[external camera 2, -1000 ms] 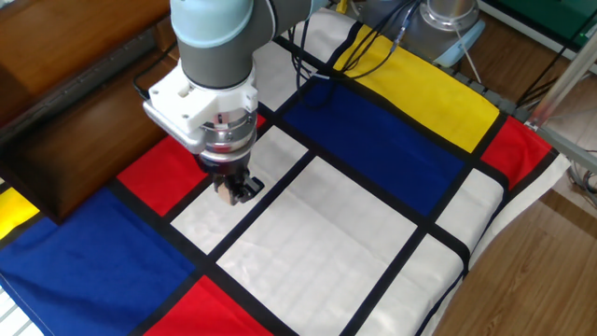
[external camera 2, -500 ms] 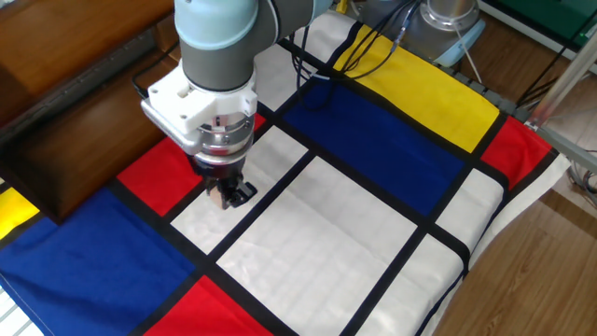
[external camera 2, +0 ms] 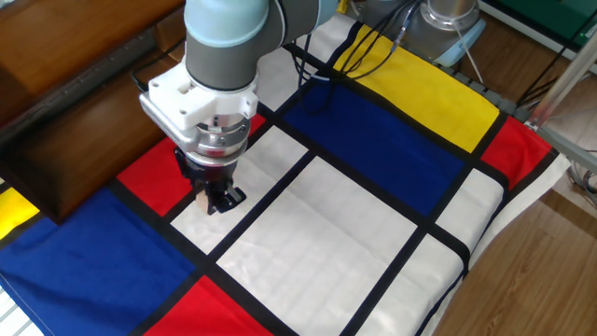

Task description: Put the object on the shelf

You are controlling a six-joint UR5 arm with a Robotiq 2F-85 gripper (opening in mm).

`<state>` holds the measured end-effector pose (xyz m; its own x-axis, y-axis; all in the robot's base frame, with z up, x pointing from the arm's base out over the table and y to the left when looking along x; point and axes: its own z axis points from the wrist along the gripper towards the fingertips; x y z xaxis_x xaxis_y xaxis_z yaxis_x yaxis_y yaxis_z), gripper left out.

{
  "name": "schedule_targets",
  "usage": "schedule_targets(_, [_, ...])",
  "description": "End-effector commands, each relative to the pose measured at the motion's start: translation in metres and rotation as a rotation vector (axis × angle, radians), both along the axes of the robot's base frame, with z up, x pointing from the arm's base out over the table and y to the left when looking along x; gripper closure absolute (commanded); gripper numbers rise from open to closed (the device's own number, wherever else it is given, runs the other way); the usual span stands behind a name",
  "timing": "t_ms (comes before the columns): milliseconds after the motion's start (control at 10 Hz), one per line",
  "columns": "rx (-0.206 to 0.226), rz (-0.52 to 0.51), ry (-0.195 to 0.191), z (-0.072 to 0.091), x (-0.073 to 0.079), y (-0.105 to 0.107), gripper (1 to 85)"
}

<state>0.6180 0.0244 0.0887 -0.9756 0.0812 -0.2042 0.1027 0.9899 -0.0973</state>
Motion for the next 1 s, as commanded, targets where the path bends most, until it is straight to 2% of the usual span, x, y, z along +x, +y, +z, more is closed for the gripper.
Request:
schedule_targets(0, [0.008, 0.027, 0.088, -0.003, -0.022, 0.002, 84.7])
schedule_targets(100, [0.018, 0.045, 0.124, -0.004, -0.03, 0.005, 84.7])
schedule_targets(200, [0.015, 0.059, 0.141, -0.004, -0.034, 0.004, 84.7])
schedule_targets(400, [0.017, 0.052, 0.148, -0.004, -0.036, 0.005, 84.7])
schedule_targets(500, [0.008, 0.013, 0.124, -0.004, -0.031, 0.001, 84.7])
schedule_targets(700, [-0.001, -0.04, 0.046, -0.001, -0.013, -0.003, 84.7])
schedule_targets(800, [0.002, -0.036, 0.009, 0.0, -0.003, -0.003, 84.7])
schedule_targets(900, [0.023, -0.016, -0.006, 0.001, 0.001, 0.004, 84.7])
